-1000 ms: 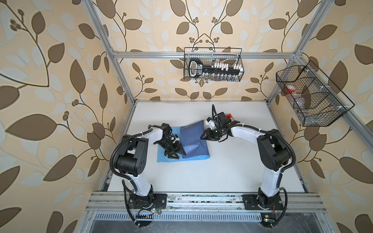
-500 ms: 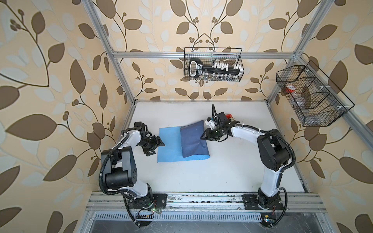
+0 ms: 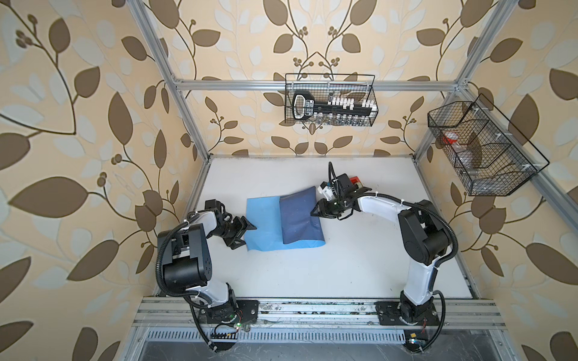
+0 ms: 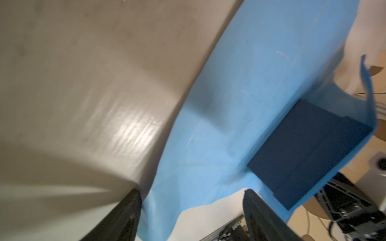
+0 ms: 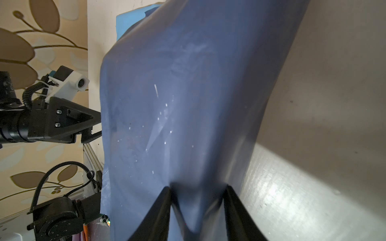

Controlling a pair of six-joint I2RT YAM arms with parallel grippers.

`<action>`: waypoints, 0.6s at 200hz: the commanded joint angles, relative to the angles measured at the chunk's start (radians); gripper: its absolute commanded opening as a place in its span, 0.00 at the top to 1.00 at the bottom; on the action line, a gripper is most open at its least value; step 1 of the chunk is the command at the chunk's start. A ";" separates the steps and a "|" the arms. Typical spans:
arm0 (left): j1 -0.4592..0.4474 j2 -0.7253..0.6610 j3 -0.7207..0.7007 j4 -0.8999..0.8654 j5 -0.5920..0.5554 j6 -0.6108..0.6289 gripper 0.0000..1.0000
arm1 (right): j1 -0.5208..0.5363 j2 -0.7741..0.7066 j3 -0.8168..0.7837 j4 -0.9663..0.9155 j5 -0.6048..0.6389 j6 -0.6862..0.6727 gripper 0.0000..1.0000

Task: Wrap a gift box in wrapping paper
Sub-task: Second fold the wrapping paper around the gift box.

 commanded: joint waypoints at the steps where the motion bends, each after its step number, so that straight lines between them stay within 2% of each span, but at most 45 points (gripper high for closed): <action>1: -0.002 0.044 -0.038 0.151 0.146 -0.088 0.22 | 0.003 0.068 -0.021 -0.084 0.102 -0.032 0.60; 21: -0.006 0.044 -0.014 0.191 0.214 -0.095 0.21 | 0.003 0.067 -0.023 -0.087 0.102 -0.034 0.60; 43: -0.008 0.047 0.050 0.164 0.244 -0.042 0.17 | 0.003 0.066 -0.024 -0.090 0.102 -0.037 0.60; 56: -0.007 0.050 0.087 0.136 0.226 0.003 0.14 | 0.002 0.066 -0.024 -0.090 0.103 -0.037 0.59; 85: -0.008 0.038 0.117 0.117 0.085 0.062 0.09 | 0.003 0.070 -0.022 -0.091 0.102 -0.038 0.60; 120: -0.007 0.079 0.137 0.129 0.085 0.059 0.11 | 0.001 0.071 -0.021 -0.093 0.102 -0.040 0.60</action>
